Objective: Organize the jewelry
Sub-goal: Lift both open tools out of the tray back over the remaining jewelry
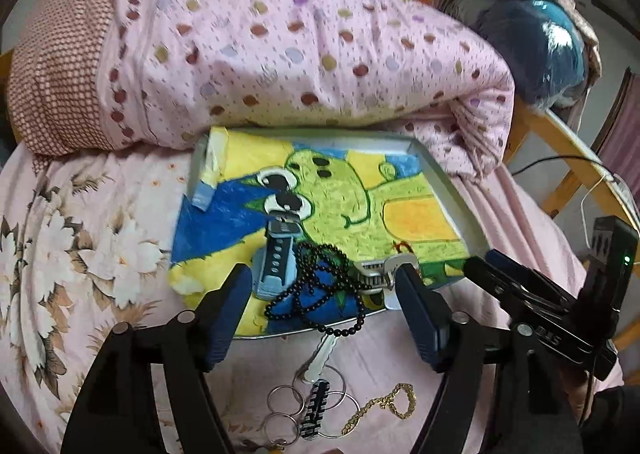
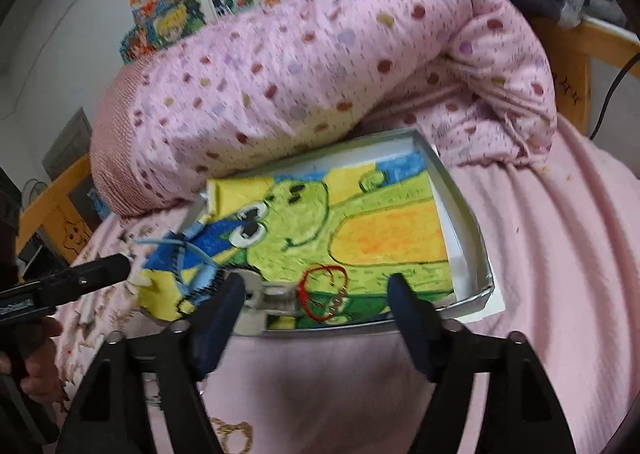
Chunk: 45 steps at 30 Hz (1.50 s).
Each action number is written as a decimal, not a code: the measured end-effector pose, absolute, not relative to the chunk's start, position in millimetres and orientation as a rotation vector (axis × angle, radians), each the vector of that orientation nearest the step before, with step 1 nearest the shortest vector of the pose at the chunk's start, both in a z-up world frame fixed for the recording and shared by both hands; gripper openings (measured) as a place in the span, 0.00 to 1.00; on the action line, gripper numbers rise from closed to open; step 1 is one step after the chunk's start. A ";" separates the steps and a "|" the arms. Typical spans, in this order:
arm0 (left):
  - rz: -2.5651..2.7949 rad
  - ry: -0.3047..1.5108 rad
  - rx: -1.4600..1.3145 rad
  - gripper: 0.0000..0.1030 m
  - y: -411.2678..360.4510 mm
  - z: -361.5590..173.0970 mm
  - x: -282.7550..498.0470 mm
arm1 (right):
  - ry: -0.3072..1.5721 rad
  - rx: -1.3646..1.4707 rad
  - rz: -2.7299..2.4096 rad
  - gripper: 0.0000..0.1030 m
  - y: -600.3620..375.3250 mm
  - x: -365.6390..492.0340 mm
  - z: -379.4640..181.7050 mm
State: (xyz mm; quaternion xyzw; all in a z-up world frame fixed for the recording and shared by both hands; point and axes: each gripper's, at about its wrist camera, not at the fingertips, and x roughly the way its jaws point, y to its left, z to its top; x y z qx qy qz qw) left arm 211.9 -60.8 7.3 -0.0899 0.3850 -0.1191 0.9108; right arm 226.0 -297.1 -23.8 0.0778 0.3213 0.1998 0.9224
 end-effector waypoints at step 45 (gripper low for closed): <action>-0.191 0.865 -0.080 0.94 17.6 -26.1 61.5 | 0.716 -0.100 0.510 1.00 -228.1 91.2 -38.0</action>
